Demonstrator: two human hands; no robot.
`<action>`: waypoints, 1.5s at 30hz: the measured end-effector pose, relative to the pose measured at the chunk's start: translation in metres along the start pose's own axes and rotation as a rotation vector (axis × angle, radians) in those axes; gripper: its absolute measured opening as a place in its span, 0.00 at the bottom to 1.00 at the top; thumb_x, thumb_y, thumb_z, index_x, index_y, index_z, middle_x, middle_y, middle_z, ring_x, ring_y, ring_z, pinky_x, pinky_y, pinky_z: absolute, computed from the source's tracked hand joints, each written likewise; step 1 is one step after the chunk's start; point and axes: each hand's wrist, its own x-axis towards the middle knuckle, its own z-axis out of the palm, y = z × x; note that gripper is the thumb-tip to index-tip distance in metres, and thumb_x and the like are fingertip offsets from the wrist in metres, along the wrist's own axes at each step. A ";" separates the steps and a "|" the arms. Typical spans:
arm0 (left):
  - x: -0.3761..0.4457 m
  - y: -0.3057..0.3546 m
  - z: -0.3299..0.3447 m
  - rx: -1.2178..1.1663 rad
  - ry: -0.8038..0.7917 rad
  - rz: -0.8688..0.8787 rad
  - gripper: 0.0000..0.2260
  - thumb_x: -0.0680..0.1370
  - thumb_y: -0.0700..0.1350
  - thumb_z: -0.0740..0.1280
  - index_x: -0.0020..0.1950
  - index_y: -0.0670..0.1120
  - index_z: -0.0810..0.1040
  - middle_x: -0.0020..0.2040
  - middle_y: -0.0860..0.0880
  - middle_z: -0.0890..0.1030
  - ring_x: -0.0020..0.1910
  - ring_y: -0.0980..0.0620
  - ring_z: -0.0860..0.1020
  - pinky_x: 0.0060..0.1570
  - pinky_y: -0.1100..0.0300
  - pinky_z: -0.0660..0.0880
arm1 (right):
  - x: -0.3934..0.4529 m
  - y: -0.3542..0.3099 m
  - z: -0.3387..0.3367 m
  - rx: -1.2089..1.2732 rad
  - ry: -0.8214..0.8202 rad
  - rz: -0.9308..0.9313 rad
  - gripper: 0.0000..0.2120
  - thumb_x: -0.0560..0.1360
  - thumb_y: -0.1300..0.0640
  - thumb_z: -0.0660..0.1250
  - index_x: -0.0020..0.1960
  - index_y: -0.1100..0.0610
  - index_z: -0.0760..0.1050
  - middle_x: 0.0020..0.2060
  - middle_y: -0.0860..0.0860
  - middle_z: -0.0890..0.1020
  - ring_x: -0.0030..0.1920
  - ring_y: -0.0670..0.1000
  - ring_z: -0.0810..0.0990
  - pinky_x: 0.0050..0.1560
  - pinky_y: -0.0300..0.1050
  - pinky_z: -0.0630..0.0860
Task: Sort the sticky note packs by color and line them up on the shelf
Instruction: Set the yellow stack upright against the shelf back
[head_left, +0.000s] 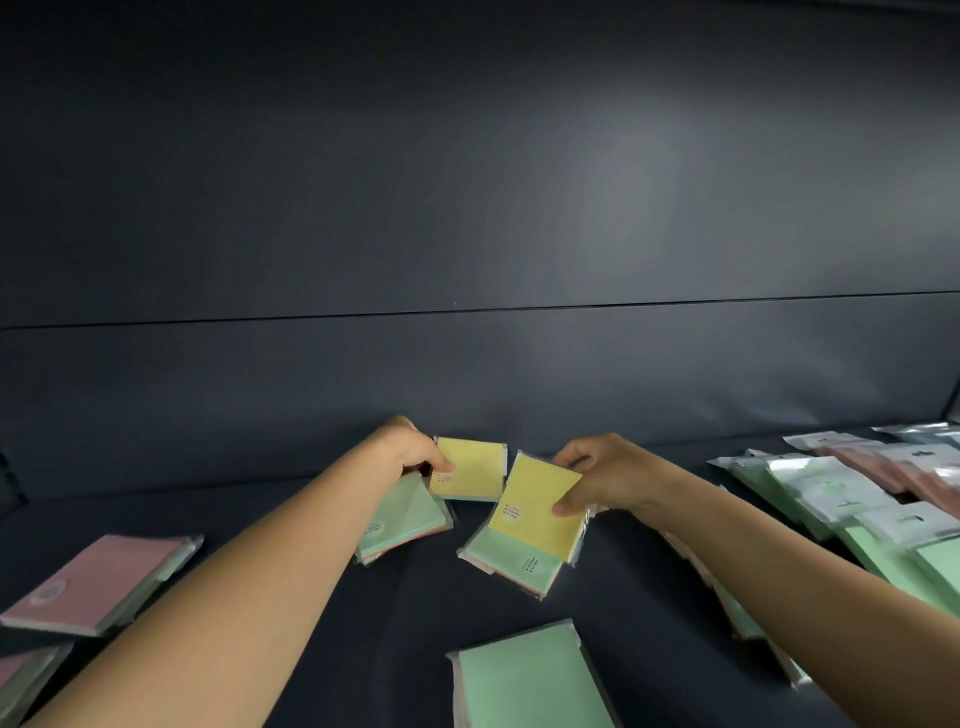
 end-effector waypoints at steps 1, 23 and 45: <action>0.000 0.000 -0.001 -0.076 0.005 0.011 0.21 0.62 0.38 0.79 0.53 0.38 0.80 0.53 0.44 0.82 0.52 0.46 0.80 0.56 0.55 0.75 | -0.002 0.002 -0.002 0.068 0.037 -0.001 0.15 0.65 0.69 0.75 0.46 0.56 0.77 0.49 0.56 0.82 0.50 0.54 0.80 0.46 0.44 0.77; -0.182 -0.088 -0.115 -0.888 0.307 0.218 0.13 0.73 0.34 0.70 0.57 0.38 0.78 0.52 0.43 0.82 0.51 0.46 0.81 0.44 0.62 0.78 | -0.101 -0.096 0.087 0.749 0.050 -0.145 0.07 0.75 0.65 0.67 0.53 0.62 0.78 0.45 0.55 0.84 0.45 0.52 0.83 0.49 0.45 0.78; -0.249 -0.334 -0.365 -1.031 0.363 0.173 0.10 0.74 0.33 0.69 0.55 0.37 0.78 0.53 0.41 0.81 0.51 0.47 0.81 0.53 0.58 0.76 | -0.149 -0.263 0.392 0.401 0.056 -0.061 0.11 0.67 0.61 0.76 0.46 0.63 0.77 0.38 0.58 0.76 0.37 0.53 0.73 0.40 0.47 0.71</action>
